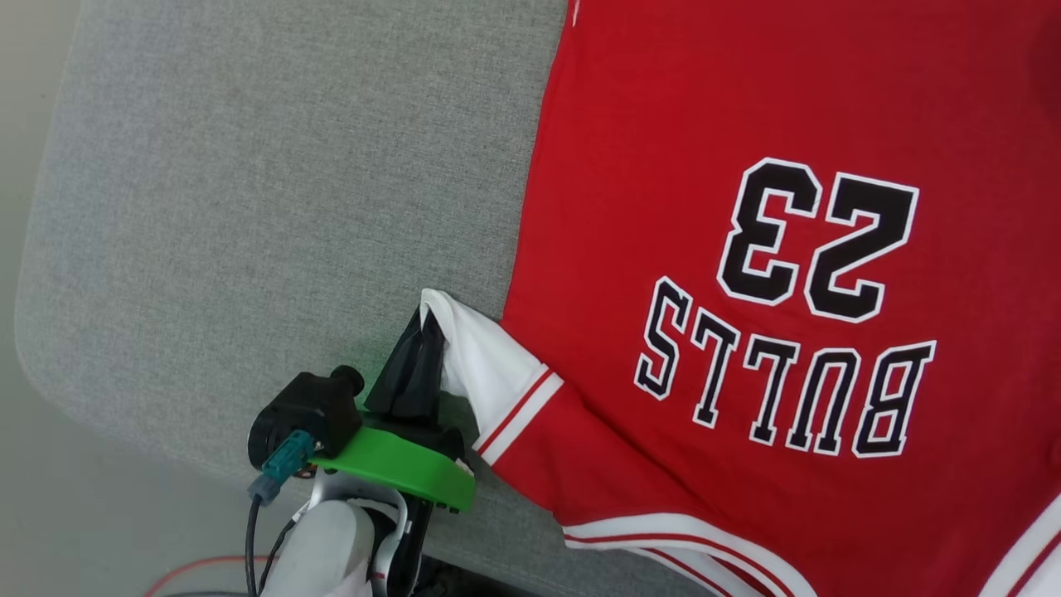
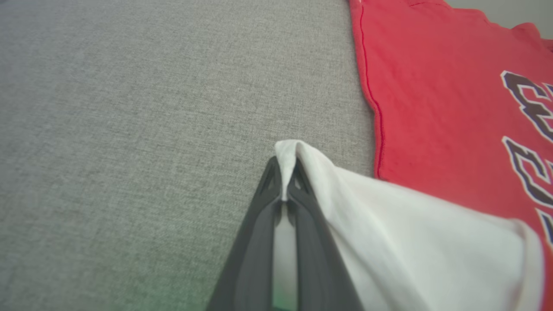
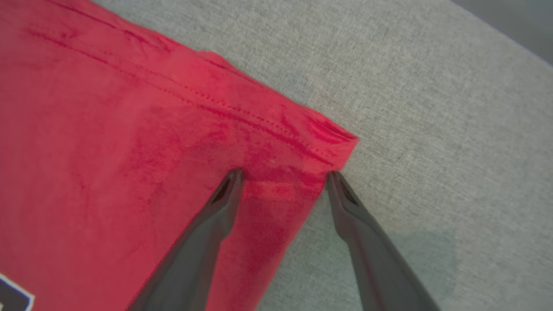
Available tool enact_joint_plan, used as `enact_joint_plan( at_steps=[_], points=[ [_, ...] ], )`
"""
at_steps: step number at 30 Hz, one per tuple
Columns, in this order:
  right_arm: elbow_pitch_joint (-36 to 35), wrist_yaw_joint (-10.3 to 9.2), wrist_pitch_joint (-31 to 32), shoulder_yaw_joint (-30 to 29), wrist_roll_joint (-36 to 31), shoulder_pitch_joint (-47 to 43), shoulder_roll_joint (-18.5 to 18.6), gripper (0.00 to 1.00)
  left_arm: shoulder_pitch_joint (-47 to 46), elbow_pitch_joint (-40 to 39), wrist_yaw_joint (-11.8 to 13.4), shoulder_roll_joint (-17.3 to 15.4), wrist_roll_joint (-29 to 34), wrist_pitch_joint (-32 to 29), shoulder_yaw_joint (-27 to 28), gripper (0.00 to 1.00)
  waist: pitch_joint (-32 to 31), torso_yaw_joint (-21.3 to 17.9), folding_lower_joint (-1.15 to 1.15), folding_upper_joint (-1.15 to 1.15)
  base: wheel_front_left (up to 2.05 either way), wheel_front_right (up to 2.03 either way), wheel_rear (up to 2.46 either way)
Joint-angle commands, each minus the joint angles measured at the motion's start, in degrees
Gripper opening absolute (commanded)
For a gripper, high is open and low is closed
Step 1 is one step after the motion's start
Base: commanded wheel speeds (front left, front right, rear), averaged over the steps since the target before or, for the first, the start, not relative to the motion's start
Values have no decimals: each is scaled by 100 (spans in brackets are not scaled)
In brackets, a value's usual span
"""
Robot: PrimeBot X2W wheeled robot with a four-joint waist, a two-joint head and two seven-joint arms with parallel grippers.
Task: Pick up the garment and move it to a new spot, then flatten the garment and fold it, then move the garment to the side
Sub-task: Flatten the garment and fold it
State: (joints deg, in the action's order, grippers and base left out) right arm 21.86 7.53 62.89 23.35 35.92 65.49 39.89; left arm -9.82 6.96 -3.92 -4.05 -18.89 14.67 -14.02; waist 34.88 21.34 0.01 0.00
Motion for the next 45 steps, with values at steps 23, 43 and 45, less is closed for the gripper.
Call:
enact_joint_plan(
  at_steps=[23, 43, 45],
  points=[
    [124, -4, -936, 552, 259, -99, 184, 0, 69, 194, -197, 116, 319, 33, 455, 0, -471, -162, -1, 0, 0, 0, 0],
    [-781, -4, -2782, 478, 1597, -3036, 1682, 0, 1231, 366, -153, -50, 631, 33, 1191, 0, -2312, -1144, -1, 0, 0, 0, 0],
    [-824, -4, -2936, 301, 1735, -3548, 1795, 0, 1315, 384, -155, -81, 637, 33, 1226, 0, -2423, -1199, -1, 0, 0, 0, 0]
  ],
)
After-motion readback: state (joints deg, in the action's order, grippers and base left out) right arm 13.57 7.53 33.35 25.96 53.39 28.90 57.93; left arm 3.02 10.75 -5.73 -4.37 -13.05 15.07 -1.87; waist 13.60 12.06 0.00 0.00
